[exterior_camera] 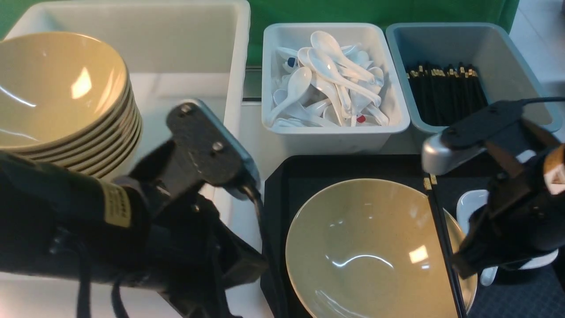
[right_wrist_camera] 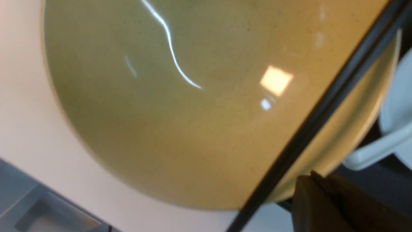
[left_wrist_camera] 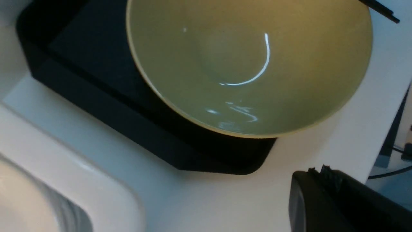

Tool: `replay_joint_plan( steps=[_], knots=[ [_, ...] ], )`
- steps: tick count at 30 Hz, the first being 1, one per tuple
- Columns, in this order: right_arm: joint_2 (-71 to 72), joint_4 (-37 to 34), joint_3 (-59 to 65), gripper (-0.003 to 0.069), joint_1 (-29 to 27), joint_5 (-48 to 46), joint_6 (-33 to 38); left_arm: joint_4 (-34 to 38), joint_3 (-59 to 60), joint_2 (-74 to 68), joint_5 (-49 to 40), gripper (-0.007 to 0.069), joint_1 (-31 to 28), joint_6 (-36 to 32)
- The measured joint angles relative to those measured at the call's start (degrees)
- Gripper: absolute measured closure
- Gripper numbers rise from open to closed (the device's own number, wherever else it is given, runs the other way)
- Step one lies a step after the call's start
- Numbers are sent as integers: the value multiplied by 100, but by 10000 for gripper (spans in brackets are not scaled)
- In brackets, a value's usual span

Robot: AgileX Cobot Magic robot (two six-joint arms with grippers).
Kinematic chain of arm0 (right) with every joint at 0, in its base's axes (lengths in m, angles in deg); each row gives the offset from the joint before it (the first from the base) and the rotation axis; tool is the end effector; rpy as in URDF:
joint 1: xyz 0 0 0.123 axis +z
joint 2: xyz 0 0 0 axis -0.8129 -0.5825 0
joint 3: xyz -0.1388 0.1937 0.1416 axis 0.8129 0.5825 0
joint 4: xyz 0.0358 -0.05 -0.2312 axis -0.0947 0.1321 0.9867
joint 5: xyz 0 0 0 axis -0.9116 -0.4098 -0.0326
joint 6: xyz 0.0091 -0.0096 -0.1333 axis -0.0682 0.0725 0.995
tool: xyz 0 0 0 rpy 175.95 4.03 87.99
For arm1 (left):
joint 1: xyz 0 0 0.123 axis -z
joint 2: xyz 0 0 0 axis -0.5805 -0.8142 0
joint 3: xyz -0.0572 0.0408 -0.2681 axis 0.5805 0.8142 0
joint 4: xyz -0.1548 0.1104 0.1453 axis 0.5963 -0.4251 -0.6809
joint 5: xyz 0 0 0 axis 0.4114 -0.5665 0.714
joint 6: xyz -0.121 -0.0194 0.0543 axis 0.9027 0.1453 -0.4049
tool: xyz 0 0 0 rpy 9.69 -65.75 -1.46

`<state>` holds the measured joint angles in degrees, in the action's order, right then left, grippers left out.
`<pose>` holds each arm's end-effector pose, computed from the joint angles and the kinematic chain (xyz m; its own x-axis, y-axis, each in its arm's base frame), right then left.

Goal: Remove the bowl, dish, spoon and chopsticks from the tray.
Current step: Use the right arm to grab the chopsticks

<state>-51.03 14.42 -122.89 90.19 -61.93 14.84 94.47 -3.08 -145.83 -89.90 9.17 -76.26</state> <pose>0.1940 0.1325 0.2548 -0.8690 -0.4138 -0.2715 -0.4307 0.9025 0.0033 0.1393 -0.1797 0.2793 -0.4399 0.6479 -0.6219 0.8597 0.5040 -0.0830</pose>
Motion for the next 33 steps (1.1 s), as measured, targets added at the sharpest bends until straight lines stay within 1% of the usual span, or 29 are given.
replay_joint_plan(
  steps=[1,3,4,6,8,9,11,14,21,24,25,26,30,33],
  knots=[
    [-62,6,-13,545,6,5,-43,0,0,0,0,640,18,-6],
    [-397,71,-49,431,-56,111,-349,0,0,-95,-105,640,178,-30],
    [-413,71,-49,421,-63,120,-393,0,0,-95,-139,640,187,-30],
    [-566,84,-55,303,-196,176,-541,-5,0,-107,-251,640,215,-36],
    [-605,98,-55,240,-272,257,-605,-5,0,-107,-337,640,225,-41],
    [-619,98,-55,196,-327,375,-652,-5,0,-107,-384,640,222,-41],
    [-631,102,-55,149,-390,533,-716,-5,0,-107,-422,640,222,-41],
    [-760,104,-61,120,-422,794,-747,-11,0,-107,-427,640,222,-41],
    [-1330,104,-61,118,-435,809,-747,-22,0,-107,-433,640,222,-41],
    [-1430,104,-61,130,-435,821,-747,-35,0,-107,-433,640,222,-41],
    [-1505,104,-61,153,-435,821,-747,-69,0,-107,-433,640,222,-41],
    [-1505,104,-61,153,-435,821,-747,-68,0,-107,-433,640,222,-41],
    [-1659,104,-61,256,-435,877,-747,-167,0,-107,-433,640,222,-41],
    [-1660,104,-81,385,-435,922,-723,-247,0,-107,-428,640,222,-41]
  ],
)
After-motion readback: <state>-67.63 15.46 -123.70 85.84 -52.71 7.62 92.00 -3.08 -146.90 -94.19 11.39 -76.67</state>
